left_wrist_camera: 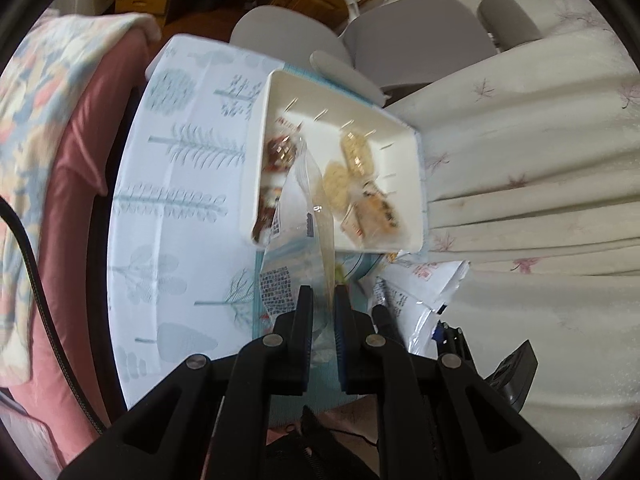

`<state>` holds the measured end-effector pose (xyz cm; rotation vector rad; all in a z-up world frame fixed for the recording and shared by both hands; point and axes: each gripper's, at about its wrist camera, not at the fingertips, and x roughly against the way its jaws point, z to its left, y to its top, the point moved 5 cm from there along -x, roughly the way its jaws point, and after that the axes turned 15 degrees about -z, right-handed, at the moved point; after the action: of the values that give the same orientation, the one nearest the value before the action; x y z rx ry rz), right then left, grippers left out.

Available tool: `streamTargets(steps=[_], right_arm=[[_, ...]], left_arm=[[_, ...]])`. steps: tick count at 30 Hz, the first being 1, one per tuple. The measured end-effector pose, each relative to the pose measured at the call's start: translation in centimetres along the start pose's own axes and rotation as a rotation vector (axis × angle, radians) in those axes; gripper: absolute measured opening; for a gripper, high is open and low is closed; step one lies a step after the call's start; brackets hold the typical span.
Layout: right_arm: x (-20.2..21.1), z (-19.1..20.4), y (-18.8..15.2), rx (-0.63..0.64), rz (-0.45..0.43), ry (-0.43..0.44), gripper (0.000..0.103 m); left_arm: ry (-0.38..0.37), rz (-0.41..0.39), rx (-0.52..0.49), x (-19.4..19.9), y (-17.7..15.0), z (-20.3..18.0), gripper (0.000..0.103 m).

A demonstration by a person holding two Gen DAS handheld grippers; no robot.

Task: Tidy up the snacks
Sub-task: 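Lift the bread pack and white bag and carry them over the tray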

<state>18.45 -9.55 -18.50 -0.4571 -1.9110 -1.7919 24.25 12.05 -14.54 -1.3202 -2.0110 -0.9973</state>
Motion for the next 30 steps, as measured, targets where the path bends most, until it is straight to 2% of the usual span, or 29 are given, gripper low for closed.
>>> streamTargets(steps=[4, 12, 18, 23, 30], right_arm=[[-0.5, -0.5, 1.5, -0.014, -0.012, 0.014, 0.06], [-3.5, -2.8, 2.9, -0.131, 0.035, 0.053, 0.06], [-7.3, -5.2, 3.2, -0.273, 0.102, 0.112, 0.06], [-10.2, -6.6, 2.7, -0.31, 0.158, 0.13, 0.06], [-13.2, -7.7, 1.1, -0.36, 0.233, 0.161, 0.064]], left_arm=[[-0.006, -0.021, -0.014, -0.3, 1.6, -1.6, 0.008], [-0.013, -0.05, -0.028, -2.4, 5.3, -4.4, 0.008], [-0.02, -0.035, -0.011, -5.8, 7.3, -5.6, 0.006], [-0.018, -0.022, -0.034, -8.6, 8.6, -6.7, 0.006], [0.003, 0.042, -0.051, -12.4, 8.6, -6.9, 0.006]])
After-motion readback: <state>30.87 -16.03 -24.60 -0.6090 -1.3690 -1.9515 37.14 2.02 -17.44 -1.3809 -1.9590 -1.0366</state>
